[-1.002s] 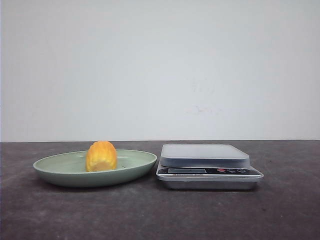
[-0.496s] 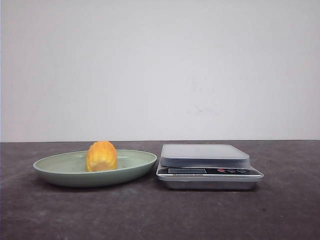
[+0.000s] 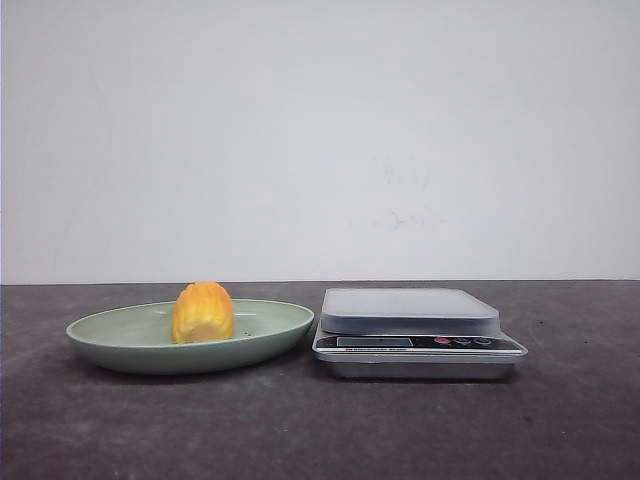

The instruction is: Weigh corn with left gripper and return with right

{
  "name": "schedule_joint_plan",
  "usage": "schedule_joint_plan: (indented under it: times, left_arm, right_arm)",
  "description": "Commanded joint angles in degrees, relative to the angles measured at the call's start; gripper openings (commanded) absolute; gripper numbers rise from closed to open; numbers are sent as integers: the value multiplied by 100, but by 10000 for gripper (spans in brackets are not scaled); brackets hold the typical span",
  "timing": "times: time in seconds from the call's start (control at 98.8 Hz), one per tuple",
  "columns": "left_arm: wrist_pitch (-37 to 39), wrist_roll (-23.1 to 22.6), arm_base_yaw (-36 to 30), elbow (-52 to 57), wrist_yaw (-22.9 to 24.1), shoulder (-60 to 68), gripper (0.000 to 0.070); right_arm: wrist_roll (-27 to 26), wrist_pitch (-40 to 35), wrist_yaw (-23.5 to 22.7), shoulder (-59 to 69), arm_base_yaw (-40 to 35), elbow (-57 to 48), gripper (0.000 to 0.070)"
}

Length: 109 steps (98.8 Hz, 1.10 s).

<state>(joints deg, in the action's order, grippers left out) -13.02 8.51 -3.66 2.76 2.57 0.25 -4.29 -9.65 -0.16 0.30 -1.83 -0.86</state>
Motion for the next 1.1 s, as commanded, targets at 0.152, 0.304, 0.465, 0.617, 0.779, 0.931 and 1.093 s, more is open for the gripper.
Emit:
schedule_joint_plan:
  times: [0.152, 0.304, 0.465, 0.617, 0.779, 0.931, 1.093]
  left_arm:
    - [-31, -11, -11, -98, -22, -7, 0]
    - [-31, -11, -11, -101, -22, -7, 0]
    - [-31, -11, -9, -98, -22, -7, 0]
    - [-31, -11, -11, -101, -22, -7, 0]
    - [81, 17, -11, -98, -24, -7, 0]
    - [271, 131, -9, -98, 0, -7, 0]
    - [737, 1123, -11, -44, -24, -7, 4]
  right_arm:
    - [-17, 63, 13, -7, -9, 11, 12]
    - [-20, 66, 13, -7, -9, 11, 12]
    - [-20, 66, 11, -7, -9, 11, 12]
    - [-28, 66, -4, -7, -9, 11, 12]
    - [-542, 55, -2, -7, -9, 11, 12]
    - [-953, 77, -9, -7, -9, 11, 7]
    - [-1429, 11, -208, -4, -9, -107, 4]
